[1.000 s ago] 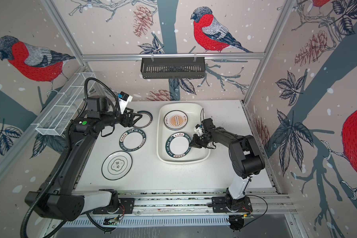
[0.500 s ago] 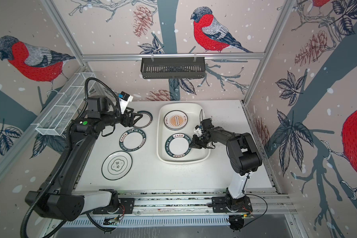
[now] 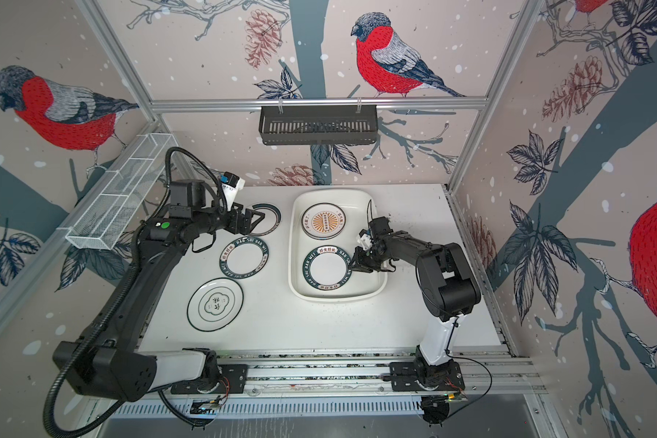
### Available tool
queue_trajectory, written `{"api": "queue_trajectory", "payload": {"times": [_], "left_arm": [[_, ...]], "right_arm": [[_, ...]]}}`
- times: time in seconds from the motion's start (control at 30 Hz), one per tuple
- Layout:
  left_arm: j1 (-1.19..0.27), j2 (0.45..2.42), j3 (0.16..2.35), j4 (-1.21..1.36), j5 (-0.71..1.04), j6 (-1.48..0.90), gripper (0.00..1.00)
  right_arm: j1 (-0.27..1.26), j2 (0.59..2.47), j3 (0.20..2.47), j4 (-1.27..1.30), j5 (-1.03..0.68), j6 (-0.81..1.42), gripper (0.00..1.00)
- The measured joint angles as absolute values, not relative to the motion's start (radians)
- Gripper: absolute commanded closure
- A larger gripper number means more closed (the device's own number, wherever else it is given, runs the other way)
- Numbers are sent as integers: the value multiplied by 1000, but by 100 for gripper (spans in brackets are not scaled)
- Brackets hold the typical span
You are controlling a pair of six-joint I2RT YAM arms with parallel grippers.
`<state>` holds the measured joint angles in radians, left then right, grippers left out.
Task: Place the plates into the plastic bin on the countertop
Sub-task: 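Lay the plate flat, open right gripper while left arm reaches toward table plate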
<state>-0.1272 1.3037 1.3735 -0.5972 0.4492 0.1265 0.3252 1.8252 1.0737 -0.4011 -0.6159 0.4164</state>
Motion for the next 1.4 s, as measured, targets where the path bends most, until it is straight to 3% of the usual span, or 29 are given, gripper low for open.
{"api": "queue_trajectory", "payload": {"times": [0.3,0.47,0.67,0.93,1.17,1.4], "left_arm": [[-128,1299,1311,-513,338,22,3],[-127,1298,1252,-472,237,-15,3],[-84,1271,1092,-422,236,-19,5],[-52,1318,1044,-390,262,-31,5],[-28,1390,1037,-385,290,-36,7],[-15,1535,1192,-414,303,-52,10]], "right_arm": [[326,1771,1132,-457,-534,411,67],[327,1709,1175,-508,-471,393,66],[357,1522,1185,-487,-410,406,68],[425,1198,926,-234,-418,490,68],[423,1007,781,-180,-411,495,68],[409,890,675,-170,-389,518,68]]}}
